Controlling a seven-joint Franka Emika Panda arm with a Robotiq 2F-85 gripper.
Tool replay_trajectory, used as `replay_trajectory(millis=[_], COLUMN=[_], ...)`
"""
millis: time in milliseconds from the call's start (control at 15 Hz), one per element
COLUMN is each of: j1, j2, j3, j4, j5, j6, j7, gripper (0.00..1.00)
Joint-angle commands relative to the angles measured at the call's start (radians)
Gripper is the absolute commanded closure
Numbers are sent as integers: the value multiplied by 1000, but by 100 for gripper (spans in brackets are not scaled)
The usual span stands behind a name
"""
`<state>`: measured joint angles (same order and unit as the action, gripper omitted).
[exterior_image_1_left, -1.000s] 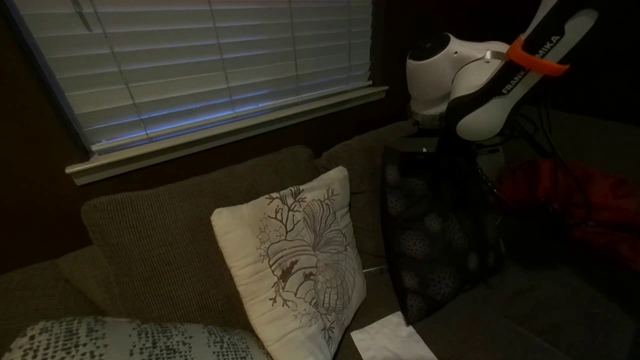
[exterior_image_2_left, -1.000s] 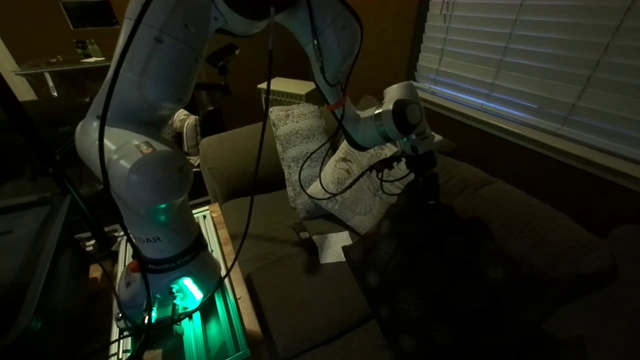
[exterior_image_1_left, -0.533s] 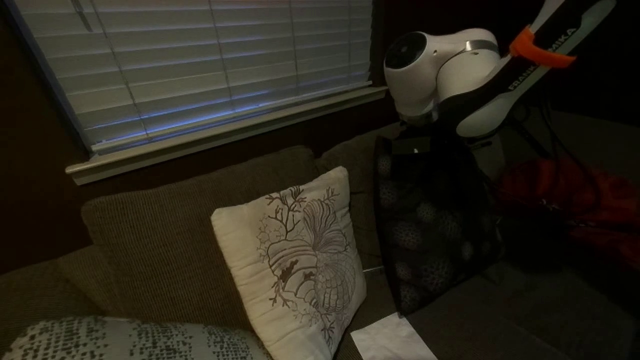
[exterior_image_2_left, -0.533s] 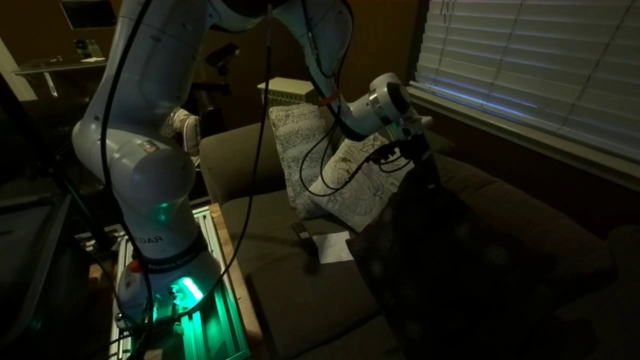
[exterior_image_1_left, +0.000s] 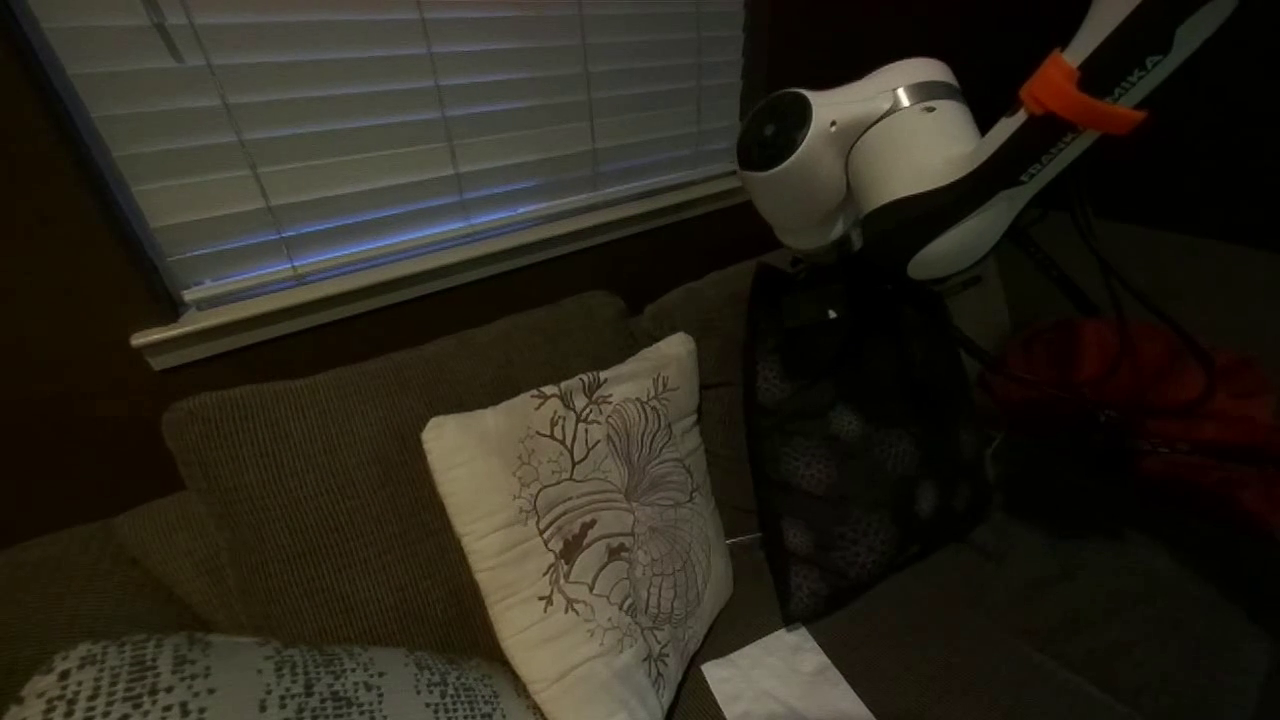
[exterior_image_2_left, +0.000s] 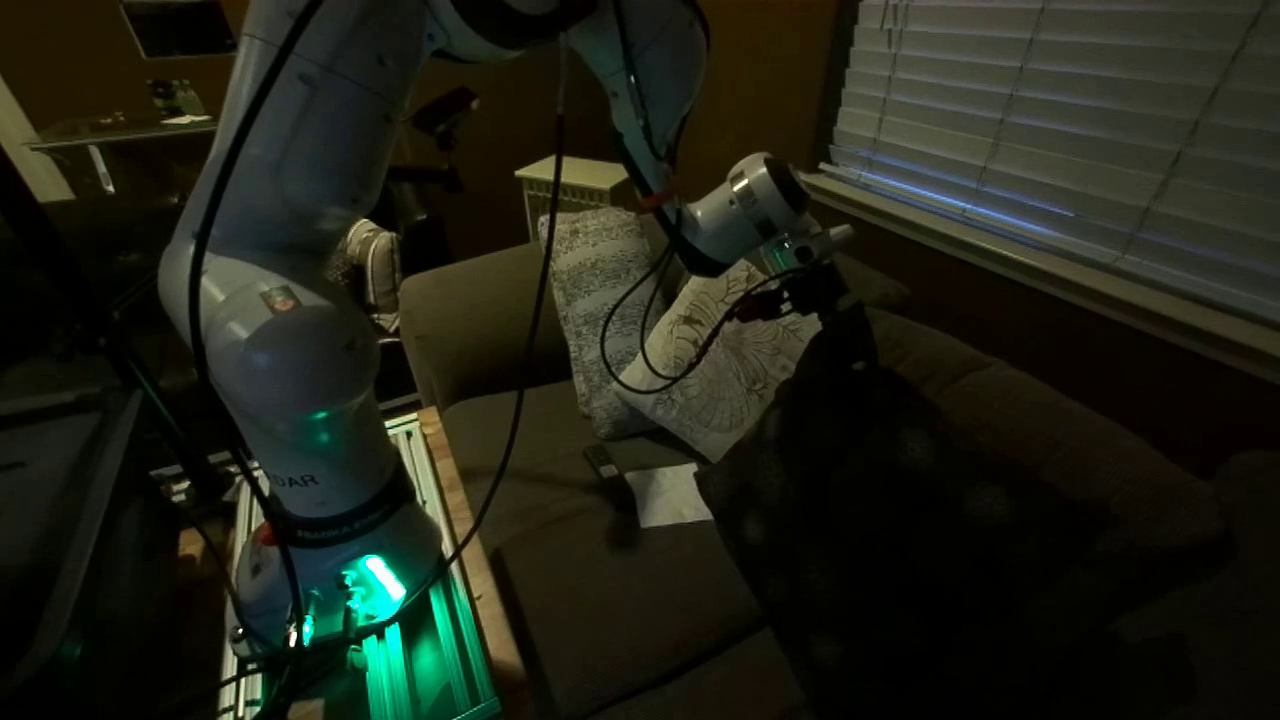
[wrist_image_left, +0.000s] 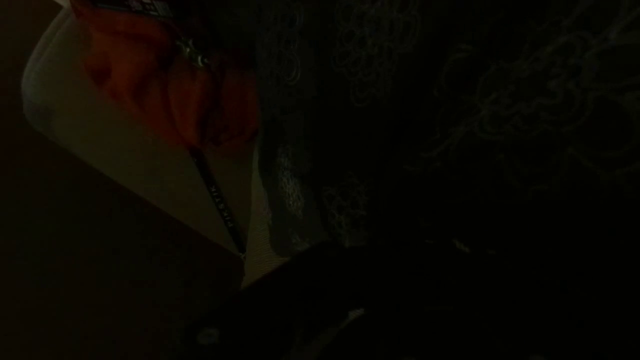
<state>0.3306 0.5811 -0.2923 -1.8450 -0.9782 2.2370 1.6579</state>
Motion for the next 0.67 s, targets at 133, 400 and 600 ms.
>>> replay_trajectory(millis=[133, 400, 600], j1=[-93, -101, -90], j2=[4, 6, 23], j3=[115, 120, 121], j4=[23, 27, 33], j5=[-58, -60, -97], j6=[-76, -77, -122], j7=[12, 11, 22], gripper=[96, 96, 99])
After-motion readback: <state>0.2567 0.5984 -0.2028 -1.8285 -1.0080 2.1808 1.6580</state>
